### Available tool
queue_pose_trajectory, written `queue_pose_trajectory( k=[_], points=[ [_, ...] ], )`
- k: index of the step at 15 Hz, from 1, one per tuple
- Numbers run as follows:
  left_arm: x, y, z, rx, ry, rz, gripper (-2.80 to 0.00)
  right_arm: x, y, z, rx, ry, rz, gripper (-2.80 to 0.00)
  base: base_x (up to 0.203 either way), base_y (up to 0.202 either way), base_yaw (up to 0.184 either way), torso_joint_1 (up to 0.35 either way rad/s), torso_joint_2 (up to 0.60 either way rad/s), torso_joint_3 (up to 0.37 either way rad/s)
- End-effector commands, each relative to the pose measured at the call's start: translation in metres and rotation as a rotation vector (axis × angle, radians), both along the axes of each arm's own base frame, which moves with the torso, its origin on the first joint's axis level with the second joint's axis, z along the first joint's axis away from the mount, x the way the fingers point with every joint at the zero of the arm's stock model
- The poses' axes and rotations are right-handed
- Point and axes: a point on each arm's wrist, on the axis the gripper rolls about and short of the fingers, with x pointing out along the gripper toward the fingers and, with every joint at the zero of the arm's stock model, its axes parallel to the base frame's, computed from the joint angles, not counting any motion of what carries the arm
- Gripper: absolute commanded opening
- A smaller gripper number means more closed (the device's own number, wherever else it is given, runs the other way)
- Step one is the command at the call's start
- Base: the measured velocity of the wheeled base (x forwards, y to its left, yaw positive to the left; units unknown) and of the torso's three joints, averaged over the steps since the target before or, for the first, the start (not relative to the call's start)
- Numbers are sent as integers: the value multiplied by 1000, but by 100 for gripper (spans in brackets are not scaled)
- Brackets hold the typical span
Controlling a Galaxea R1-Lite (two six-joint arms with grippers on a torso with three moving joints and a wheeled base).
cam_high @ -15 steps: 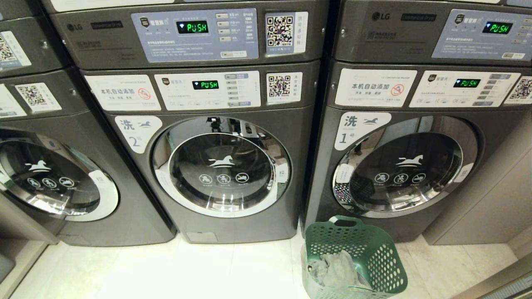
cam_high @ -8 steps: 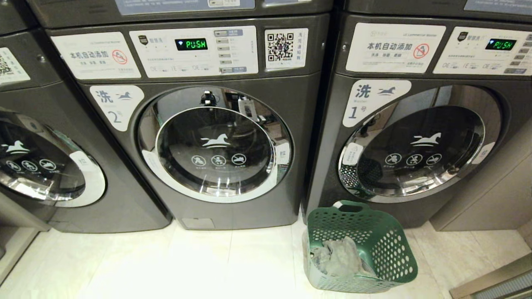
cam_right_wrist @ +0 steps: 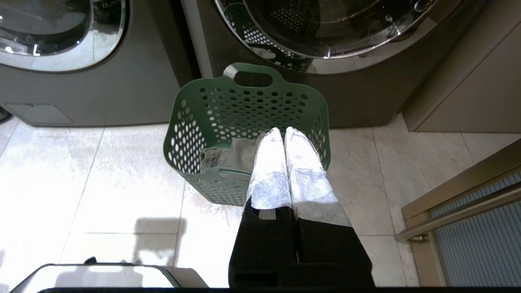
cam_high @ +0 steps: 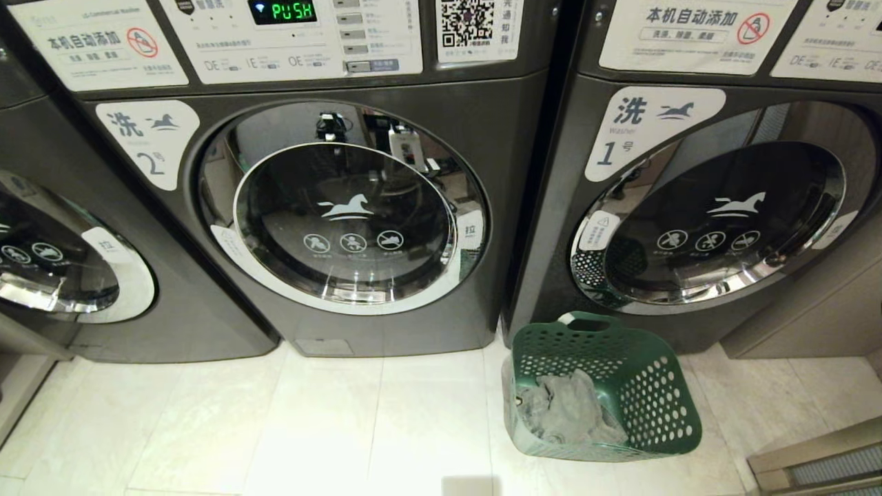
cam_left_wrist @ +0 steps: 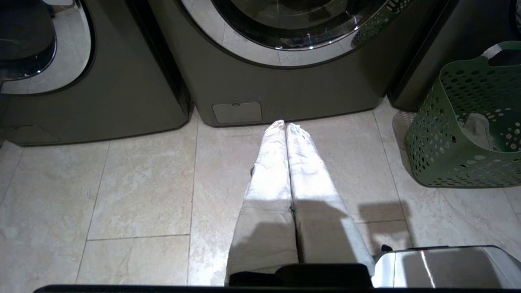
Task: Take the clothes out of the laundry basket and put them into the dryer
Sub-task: Take the clothes out of the basket
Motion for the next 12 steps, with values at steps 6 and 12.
queue_pose_trajectory(
  k=[6, 12],
  points=[
    [0, 0, 0, -1, 0, 0, -280, 0, 0, 0, -50, 0, 11, -280, 0, 0, 0, 1, 4, -199],
    [0, 0, 0, -2, 1, 1, -280, 0, 0, 0, -50, 3, 11, -280, 0, 0, 0, 2, 2, -195]
  ],
)
